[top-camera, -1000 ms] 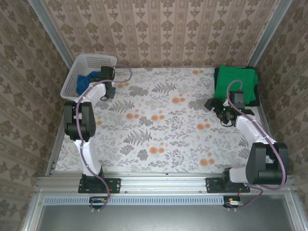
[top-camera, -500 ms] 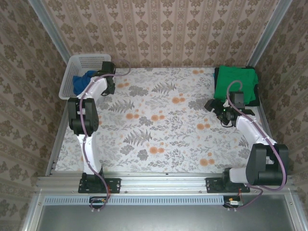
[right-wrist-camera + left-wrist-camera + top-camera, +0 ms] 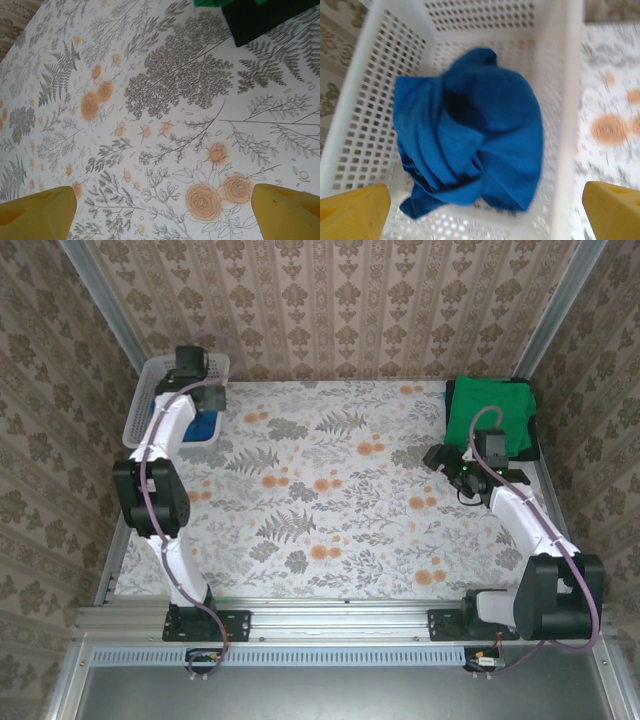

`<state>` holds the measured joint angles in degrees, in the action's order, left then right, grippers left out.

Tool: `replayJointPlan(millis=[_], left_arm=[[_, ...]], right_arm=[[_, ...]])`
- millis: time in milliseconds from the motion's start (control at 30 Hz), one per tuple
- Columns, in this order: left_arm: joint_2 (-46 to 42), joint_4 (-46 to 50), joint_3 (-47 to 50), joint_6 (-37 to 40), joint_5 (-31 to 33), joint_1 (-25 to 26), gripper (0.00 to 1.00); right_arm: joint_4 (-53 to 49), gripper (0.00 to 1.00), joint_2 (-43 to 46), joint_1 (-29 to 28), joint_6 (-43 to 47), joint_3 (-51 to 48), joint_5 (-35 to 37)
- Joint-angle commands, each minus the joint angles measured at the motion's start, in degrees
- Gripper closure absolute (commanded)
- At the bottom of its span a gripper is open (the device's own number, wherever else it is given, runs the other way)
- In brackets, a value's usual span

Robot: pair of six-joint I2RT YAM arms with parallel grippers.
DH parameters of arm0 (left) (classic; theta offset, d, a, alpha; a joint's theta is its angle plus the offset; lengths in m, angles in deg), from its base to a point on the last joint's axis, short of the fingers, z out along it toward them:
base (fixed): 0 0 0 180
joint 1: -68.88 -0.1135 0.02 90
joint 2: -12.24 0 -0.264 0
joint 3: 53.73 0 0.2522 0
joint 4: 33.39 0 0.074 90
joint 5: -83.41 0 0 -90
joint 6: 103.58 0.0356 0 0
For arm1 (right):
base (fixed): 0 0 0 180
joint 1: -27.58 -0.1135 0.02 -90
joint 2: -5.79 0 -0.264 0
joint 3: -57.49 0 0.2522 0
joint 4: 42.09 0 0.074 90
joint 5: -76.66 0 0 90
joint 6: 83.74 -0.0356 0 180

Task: Fold and stack the t-shirts

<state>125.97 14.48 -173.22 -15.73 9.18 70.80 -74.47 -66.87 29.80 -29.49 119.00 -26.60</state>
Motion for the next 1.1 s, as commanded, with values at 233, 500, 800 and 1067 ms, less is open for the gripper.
replayJointPlan(millis=[233,500,800,1067], left_arm=[[22.72,4.8,-22.67,-11.9,-19.68,-9.13,0.04],[25.43,4.55,-23.43,-14.36,-26.56,-10.46,0.44],[7.08,3.01,-15.9,-13.78,-26.92,-10.3,0.93],[-16.47,-6.29,-5.82,-15.88,-29.35,-6.82,1.0]], right_arm=[[-1.7,0.09,0.93,-6.51,0.31,1.93,4.39],[-1.66,0.09,0.71,-7.05,1.44,1.03,5.7],[-3.64,0.13,0.84,-7.05,3.62,3.59,5.32],[-2.81,0.14,4.06,-7.29,2.68,4.73,3.19]])
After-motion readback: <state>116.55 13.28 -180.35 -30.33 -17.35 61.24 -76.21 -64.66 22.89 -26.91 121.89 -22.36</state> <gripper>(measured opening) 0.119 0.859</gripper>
